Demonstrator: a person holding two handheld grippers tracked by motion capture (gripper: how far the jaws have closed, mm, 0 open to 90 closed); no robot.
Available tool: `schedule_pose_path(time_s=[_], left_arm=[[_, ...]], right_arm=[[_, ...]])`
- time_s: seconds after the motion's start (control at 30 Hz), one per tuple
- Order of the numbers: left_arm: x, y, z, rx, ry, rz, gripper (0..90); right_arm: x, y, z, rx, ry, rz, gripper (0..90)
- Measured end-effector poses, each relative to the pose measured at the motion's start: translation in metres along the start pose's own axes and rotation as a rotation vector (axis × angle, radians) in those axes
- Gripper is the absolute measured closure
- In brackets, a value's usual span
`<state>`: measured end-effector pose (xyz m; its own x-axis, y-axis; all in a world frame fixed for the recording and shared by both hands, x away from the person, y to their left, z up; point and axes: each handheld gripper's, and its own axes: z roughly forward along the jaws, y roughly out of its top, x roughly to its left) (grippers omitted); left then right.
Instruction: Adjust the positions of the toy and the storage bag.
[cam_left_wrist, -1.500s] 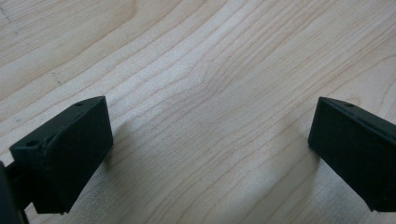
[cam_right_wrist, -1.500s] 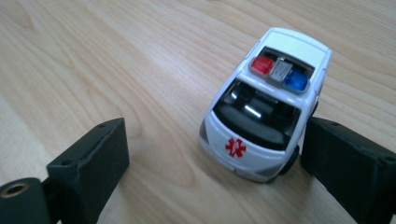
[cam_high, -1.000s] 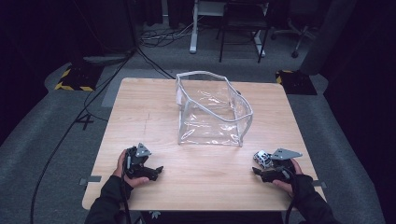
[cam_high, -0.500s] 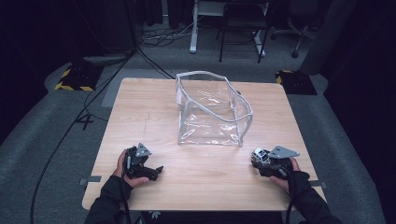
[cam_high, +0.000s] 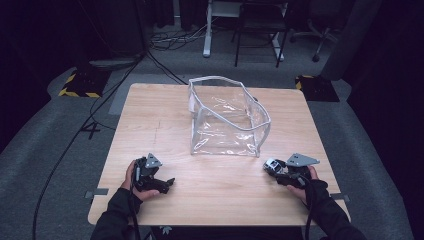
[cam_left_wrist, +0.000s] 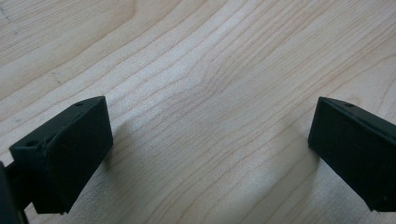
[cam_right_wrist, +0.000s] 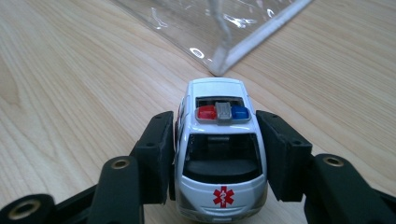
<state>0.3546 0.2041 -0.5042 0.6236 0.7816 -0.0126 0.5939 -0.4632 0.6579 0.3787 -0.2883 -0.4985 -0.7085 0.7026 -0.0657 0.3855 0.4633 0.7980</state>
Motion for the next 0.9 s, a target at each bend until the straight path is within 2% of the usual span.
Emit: schedule_pose_path(time_s=[0.1, 0.2, 0.27, 0.33, 0.37, 0.47, 0.53, 0.9], left_arm=[[0.000, 0.000, 0.000, 0.000, 0.000, 0.000, 0.1], [0.000, 0.000, 0.000, 0.000, 0.000, 0.000, 0.1], [0.000, 0.000, 0.000, 0.000, 0.000, 0.000, 0.1], [0.000, 0.000, 0.000, 0.000, 0.001, 0.000, 0.1], [0.000, 0.000, 0.000, 0.000, 0.000, 0.000, 0.1], [0.000, 0.000, 0.000, 0.000, -0.004, -0.001, 0.1], [0.000, 0.000, 0.000, 0.000, 0.001, 0.000, 0.1], [0.000, 0.000, 0.000, 0.000, 0.001, 0.000, 0.1]], right_arm=[[0.008, 0.005, 0.007, -0.008, 0.021, -0.045, 49.2], [0.010, 0.008, 0.009, -0.008, 0.031, -0.055, 49.2], [0.011, 0.011, 0.012, -0.019, 0.068, -0.048, 49.2], [0.016, 0.016, 0.018, -0.028, 0.100, -0.061, 49.2], [0.016, 0.016, 0.018, -0.028, 0.100, -0.061, 49.2], [0.022, 0.019, 0.023, -0.004, 0.121, -0.081, 49.0], [0.024, 0.021, 0.026, 0.004, 0.119, -0.094, 49.1], [0.022, 0.019, 0.026, 0.018, 0.133, -0.087, 48.2]])
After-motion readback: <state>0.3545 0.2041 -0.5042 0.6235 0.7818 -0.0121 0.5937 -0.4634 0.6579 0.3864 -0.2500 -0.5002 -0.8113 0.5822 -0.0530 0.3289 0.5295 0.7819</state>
